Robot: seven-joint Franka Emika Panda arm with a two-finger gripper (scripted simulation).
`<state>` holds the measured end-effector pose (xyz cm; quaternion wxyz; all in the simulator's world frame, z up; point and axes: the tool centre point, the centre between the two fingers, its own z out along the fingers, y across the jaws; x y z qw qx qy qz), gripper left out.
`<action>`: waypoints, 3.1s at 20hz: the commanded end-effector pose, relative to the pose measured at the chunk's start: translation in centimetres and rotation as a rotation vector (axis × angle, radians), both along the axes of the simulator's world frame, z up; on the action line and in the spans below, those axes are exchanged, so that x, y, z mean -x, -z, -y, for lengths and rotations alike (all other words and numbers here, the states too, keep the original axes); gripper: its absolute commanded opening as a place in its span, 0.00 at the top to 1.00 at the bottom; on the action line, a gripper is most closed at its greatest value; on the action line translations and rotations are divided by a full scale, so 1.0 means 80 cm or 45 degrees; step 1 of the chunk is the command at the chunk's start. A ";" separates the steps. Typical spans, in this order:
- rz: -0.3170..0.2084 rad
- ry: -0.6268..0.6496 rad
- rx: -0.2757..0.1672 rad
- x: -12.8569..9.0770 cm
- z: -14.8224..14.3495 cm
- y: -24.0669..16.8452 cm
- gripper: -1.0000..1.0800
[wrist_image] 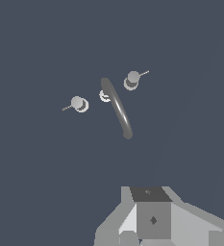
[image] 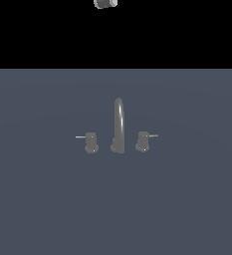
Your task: Turn on the faucet by rotating a designated handle.
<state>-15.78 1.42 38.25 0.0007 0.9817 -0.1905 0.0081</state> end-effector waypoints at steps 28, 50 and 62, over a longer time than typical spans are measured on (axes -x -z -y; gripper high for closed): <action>-0.009 0.961 -0.012 -0.191 0.085 0.267 1.00; -0.014 1.455 -0.015 -0.252 0.182 0.399 1.00; 0.003 1.443 -0.028 -0.237 0.187 0.388 1.00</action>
